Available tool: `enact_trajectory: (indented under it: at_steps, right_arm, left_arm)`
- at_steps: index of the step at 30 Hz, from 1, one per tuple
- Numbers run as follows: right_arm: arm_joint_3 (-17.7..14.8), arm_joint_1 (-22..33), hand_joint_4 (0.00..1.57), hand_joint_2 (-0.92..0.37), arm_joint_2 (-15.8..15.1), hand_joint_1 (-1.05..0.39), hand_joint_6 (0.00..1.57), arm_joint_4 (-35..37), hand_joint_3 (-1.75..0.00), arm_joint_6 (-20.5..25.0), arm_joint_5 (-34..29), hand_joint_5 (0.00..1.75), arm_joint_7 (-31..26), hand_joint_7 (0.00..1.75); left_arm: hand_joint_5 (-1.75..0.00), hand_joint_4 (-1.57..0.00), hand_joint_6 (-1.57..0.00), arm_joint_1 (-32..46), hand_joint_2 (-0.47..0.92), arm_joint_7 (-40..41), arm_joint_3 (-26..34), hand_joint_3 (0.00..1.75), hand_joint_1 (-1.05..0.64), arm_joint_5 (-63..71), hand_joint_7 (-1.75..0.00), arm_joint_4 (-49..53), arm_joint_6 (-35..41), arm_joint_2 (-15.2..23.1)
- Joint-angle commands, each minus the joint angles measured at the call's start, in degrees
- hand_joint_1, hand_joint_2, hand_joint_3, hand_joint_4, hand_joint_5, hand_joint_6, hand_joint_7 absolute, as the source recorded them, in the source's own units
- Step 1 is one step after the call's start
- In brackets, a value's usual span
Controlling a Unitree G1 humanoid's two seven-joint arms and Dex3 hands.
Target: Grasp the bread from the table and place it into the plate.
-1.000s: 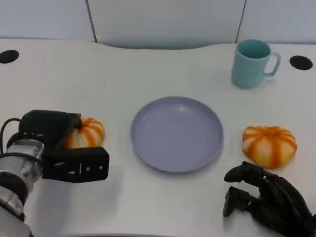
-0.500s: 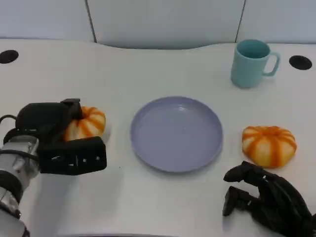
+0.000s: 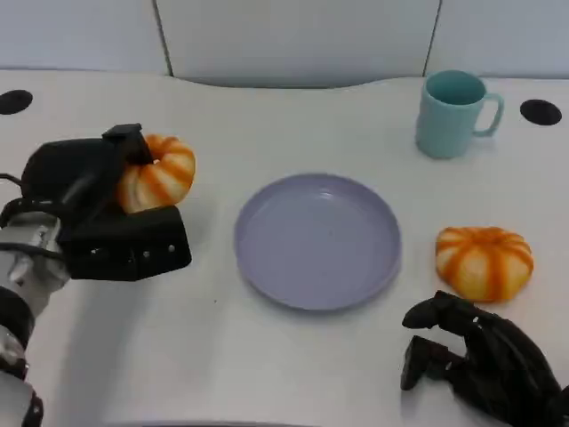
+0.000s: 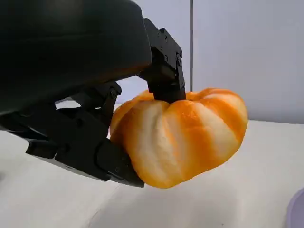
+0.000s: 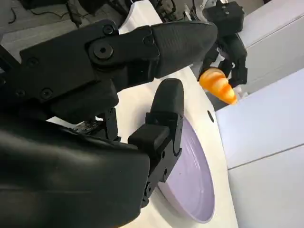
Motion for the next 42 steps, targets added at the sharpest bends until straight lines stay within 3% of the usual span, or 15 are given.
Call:
enact_trajectory:
  at_steps: [1, 35, 42]
  right_arm:
    - [0.2, 2.0, 0.62, -0.92, -0.2, -0.52, 0.65, 2.4, -0.27, 0.8, -1.0, 1.51, -0.3, 0.97]
    - [0.2, 1.9, 0.62, -0.92, 0.4, -0.52, 0.67, 2.7, -0.26, 0.3, -0.8, 1.51, -0.5, 0.97]
    - [0.8, 2.2, 0.62, -0.92, 0.4, -0.51, 0.66, 1.9, -0.27, -0.1, -1.6, 1.50, -1.0, 0.96]
  left_arm:
    - [-1.75, -0.78, -0.56, -2.1, 0.88, -0.4, -0.4, 0.05, -0.09, 0.4, -1.75, -0.8, -0.8, 0.9]
    - [-1.75, -0.80, -0.62, -9.8, 0.92, -12.2, -7.5, 0.04, -0.12, 4.2, -1.75, -1.0, -6.6, -9.7]
    - [-1.75, -0.81, -0.62, -10.3, 0.87, -13.0, -8.8, 0.02, -0.16, 5.0, -1.75, -0.9, -7.1, -11.8]
